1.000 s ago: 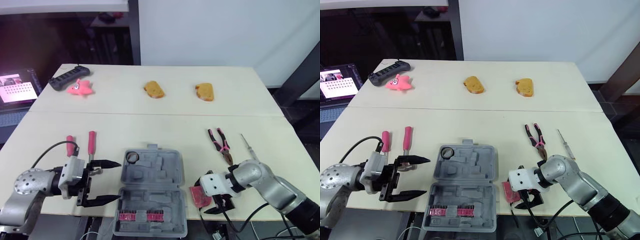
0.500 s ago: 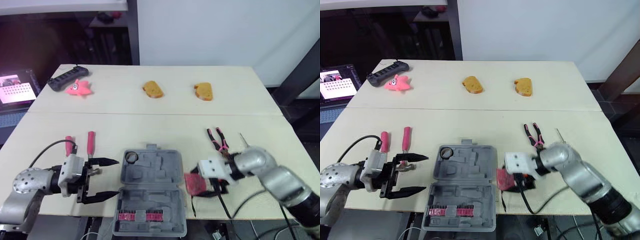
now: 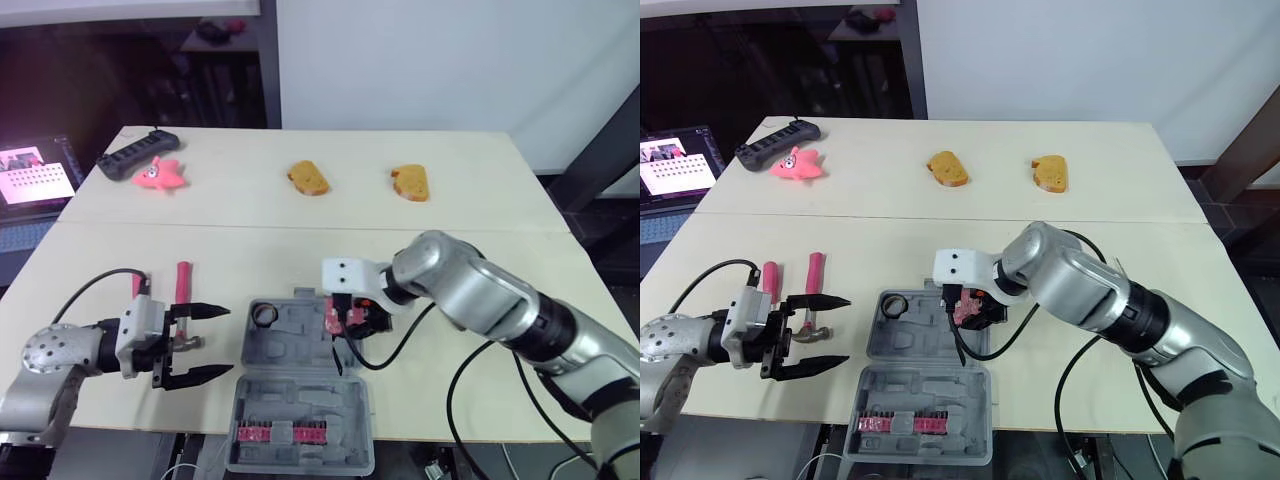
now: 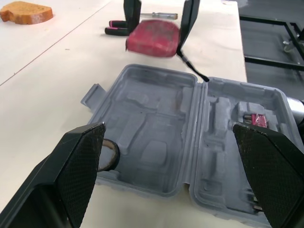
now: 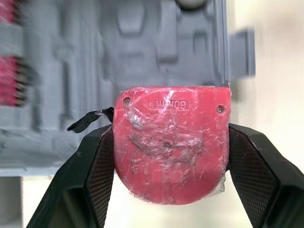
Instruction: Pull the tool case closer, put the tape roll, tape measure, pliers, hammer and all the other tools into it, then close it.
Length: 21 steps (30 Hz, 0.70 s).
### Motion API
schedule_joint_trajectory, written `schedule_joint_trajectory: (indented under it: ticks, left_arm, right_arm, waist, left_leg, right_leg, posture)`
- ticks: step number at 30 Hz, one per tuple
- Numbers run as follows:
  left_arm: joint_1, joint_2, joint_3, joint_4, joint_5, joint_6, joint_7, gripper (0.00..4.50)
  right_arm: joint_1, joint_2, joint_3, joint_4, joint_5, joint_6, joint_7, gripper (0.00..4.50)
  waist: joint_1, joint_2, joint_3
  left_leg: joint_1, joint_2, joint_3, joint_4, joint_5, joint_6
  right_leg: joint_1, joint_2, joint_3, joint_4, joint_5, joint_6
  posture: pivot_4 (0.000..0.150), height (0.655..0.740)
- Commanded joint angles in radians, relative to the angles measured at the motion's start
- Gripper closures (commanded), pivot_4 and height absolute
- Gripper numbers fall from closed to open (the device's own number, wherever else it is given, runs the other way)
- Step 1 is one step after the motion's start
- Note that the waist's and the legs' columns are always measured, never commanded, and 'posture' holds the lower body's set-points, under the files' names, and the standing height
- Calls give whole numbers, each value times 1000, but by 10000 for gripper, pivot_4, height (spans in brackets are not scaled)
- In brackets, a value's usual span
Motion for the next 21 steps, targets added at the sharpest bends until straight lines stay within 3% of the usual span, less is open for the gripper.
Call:
schedule_joint_trajectory:
  ticks: [1, 9, 21]
  left_arm:
    - [6, 5, 11, -17, 3, -18, 3, 0]
    - [19, 5, 16, -27, 2, -16, 11, 0]
    - [32, 12, 19, -44, -6, -2, 21, 0]
  right_arm:
    - [-46, 5, 64, -9, -5, 14, -6, 15811]
    - [-71, 76, 155, 107, -53, -24, -78, 15811]
    - [-29, 120, 164, 224, -96, -108, -112, 15811]
  waist:
    - [-1, 0, 0]
    - [-15, 0, 0]
    - [-25, 0, 0]
  left_leg:
    - [0, 0, 0, 0, 0, 0]
    - [0, 0, 0, 0, 0, 0]
    - [0, 0, 0, 0, 0, 0]
  right_leg:
    - [0, 0, 0, 0, 0, 0]
    - [-1, 0, 0, 4, 0, 0]
    - [-4, 0, 0, 7, 0, 0]
  posture:
    - [1500, 7400]
    - [1500, 7400]
    - [1500, 7400]
